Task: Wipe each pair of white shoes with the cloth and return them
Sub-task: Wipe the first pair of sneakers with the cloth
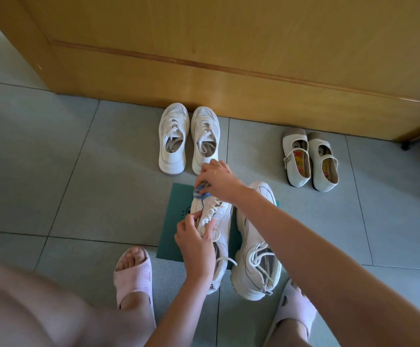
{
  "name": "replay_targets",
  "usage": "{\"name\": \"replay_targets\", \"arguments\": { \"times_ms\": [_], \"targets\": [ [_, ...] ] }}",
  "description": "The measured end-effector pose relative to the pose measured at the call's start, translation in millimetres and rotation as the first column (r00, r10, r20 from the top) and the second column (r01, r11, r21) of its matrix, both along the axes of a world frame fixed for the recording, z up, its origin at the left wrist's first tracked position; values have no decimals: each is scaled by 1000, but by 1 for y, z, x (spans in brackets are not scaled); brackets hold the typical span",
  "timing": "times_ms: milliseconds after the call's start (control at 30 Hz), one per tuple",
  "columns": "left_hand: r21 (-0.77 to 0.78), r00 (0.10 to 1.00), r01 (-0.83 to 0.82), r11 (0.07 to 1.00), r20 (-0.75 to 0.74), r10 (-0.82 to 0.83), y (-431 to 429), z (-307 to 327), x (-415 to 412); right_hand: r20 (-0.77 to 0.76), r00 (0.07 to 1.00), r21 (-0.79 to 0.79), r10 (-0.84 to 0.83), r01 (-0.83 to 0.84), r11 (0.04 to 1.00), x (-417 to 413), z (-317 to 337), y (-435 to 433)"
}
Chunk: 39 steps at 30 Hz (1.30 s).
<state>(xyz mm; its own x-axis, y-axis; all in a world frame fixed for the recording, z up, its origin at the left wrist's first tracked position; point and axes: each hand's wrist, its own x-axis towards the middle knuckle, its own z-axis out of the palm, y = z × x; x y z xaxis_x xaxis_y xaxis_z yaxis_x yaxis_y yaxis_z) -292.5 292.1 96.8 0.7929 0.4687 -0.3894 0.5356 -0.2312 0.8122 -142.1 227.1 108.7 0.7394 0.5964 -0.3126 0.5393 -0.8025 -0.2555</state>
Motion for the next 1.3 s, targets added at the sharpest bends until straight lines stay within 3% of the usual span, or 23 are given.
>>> {"name": "replay_targets", "arguments": {
  "times_ms": [133,267,433,600,867,933,1033,1200,1300],
  "targets": [
    [-12,1000,0,1000,1,0,1,0,0,79,953,133,-293,281,950,6,-5,-23],
    [-28,1000,6,1000,-16,-7,2,0,1,-19,808,264,-588,572,777,-5,-12,-36],
    [-47,999,16,999,-38,-18,3,2,2,-107,669,340,-736,720,605,-33,-17,-38],
    [-67,999,33,997,-36,-35,5,3,2,-81,614,327,-785,760,561,-62,-16,-37],
    [-134,998,39,990,-34,-44,16,-1,3,-137,671,262,-729,734,627,-90,7,-52],
    [-174,999,31,984,-29,-37,21,-2,3,-148,666,346,-731,727,593,-80,18,-53],
    [-251,1000,-2,968,-17,-3,28,-1,2,-159,605,503,-780,729,464,-49,22,-44],
    [-327,999,-20,945,-33,9,33,3,4,-235,667,451,-707,719,528,-28,7,-12],
    [-351,999,-30,936,-53,12,36,5,6,-265,656,500,-707,721,481,-39,3,-5]
  ]
}}
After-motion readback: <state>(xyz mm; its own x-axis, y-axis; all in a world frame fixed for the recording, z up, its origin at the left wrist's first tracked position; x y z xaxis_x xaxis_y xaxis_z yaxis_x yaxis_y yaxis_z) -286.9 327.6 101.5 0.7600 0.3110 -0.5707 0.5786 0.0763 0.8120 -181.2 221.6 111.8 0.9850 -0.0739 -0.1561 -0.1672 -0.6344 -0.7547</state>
